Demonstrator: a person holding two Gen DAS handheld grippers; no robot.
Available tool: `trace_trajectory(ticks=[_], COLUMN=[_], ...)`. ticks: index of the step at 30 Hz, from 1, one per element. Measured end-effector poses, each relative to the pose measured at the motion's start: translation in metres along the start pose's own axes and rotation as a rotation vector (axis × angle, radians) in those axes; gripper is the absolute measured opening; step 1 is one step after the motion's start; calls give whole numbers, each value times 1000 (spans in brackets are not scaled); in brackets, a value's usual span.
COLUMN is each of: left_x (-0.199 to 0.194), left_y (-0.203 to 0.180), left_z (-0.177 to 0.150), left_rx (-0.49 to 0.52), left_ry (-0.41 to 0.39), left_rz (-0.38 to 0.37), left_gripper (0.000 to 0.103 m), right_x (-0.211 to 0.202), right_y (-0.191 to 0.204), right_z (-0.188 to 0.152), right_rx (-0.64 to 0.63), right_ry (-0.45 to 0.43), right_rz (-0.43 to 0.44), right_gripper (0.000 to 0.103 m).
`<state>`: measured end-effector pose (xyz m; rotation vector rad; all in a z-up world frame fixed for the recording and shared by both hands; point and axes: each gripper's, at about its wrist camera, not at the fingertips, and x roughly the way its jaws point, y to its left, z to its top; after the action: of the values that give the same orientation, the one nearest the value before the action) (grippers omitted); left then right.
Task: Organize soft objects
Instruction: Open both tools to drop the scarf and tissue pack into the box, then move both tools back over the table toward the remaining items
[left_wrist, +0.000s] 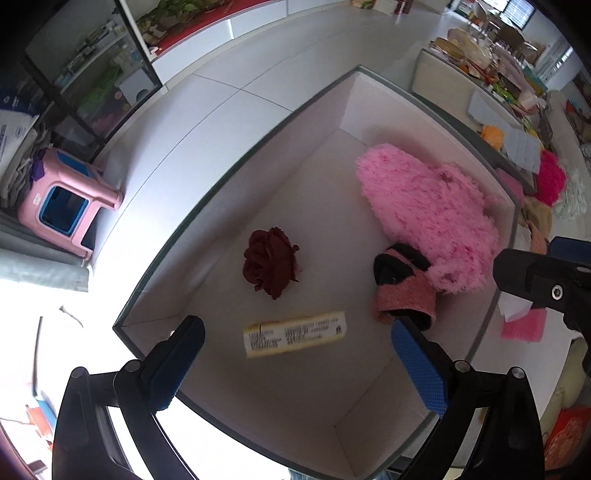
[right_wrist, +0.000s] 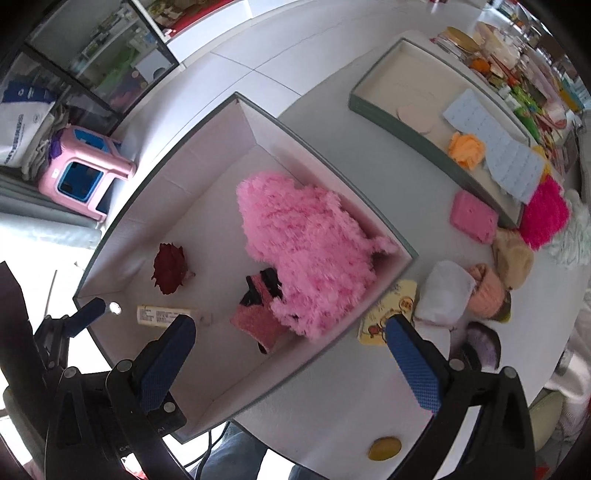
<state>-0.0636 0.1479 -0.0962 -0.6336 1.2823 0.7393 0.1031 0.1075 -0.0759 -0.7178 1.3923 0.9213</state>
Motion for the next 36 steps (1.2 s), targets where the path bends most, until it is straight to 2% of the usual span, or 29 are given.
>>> trace_trajectory(ticks=[8,14,24,30,36], left_x=[-10,-17,-24,-9,16], left_y=[-40,-83,-153,-184,-191], left_z=[-12,-24,-49,-63,-74], left_rx=[118,226,369,419,404], left_ry=[0,-3,32,97,168], left_rz=[4,-11,-88,-107,-86], left_gripper=[101,101,101,101,101], right_x=[-7,0,21,39,61], right_y=[-43,-94,-165,-180,-175], right_z=[-40,-93,-195,-239,-259], right_rx=[129,264,496,589,612], right_ry=[7,23,87,123,154], right_rz=[17,8,1,23,36], right_gripper=[103,103,103,103,103])
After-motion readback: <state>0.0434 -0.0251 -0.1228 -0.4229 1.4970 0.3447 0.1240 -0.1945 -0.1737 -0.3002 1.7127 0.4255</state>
